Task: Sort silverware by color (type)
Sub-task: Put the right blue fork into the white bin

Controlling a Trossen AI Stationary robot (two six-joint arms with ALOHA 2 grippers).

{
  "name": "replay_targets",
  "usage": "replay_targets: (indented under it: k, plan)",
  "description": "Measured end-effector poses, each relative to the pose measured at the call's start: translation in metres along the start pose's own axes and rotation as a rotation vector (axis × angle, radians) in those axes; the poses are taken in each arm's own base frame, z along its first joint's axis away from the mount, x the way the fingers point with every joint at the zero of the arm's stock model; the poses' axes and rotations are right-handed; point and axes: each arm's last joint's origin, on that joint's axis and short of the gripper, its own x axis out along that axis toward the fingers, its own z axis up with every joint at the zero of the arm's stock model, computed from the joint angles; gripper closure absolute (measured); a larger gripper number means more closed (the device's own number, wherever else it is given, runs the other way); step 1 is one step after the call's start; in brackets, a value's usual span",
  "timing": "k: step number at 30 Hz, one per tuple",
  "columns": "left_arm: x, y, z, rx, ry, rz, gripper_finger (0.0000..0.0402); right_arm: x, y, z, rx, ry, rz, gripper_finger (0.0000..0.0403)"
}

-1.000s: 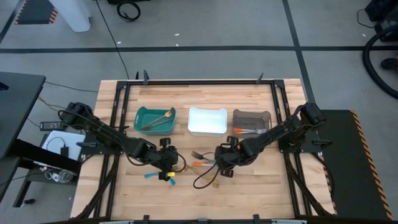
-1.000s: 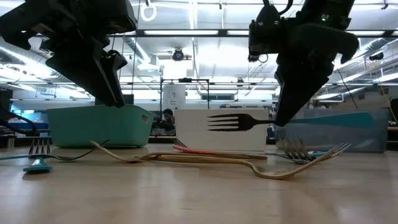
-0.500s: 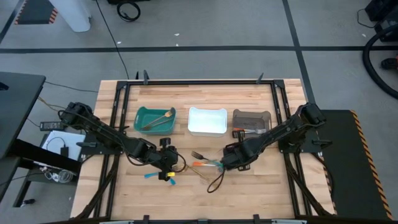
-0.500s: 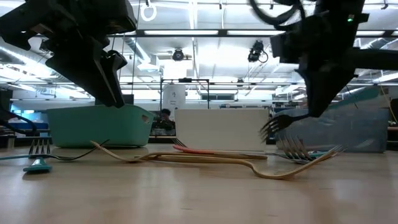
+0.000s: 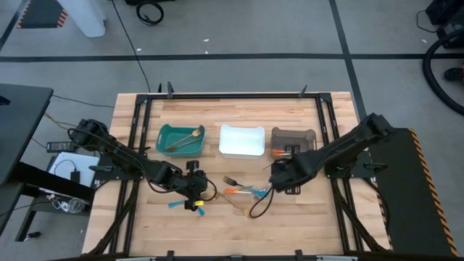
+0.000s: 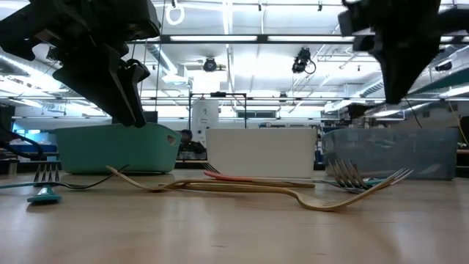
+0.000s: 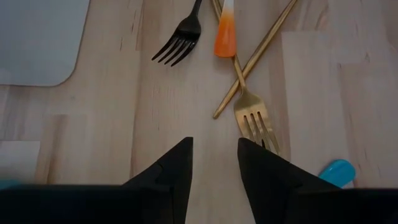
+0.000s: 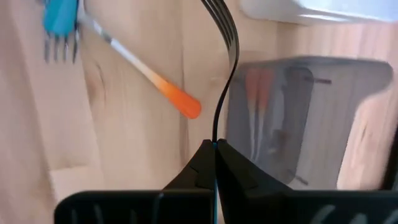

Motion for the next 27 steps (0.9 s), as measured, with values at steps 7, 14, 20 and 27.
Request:
replay_targets:
  k: [7, 14, 20, 27]
  plan:
    - [0.0, 0.0, 0.0, -0.002, 0.0, 0.0, 0.0265, -0.02, -0.032, -0.016, 0.307, -0.048, -0.072, 0.0396]
    - [0.0, 0.0, 0.0, -0.003, 0.0, 0.0, 0.0265, -0.016, -0.045, -0.015, 0.396, -0.039, -0.148, 0.0396]
    - [0.0, 0.0, 0.0, -0.014, 0.0, -0.001, 0.0265, 0.003, -0.053, -0.018, 0.39, 0.03, -0.201, 0.0396]
    - [0.0, 0.0, 0.0, -0.008, 0.008, -0.018, 0.0265, 0.018, -0.062, -0.033, 0.418, 0.053, -0.211, 0.0396]
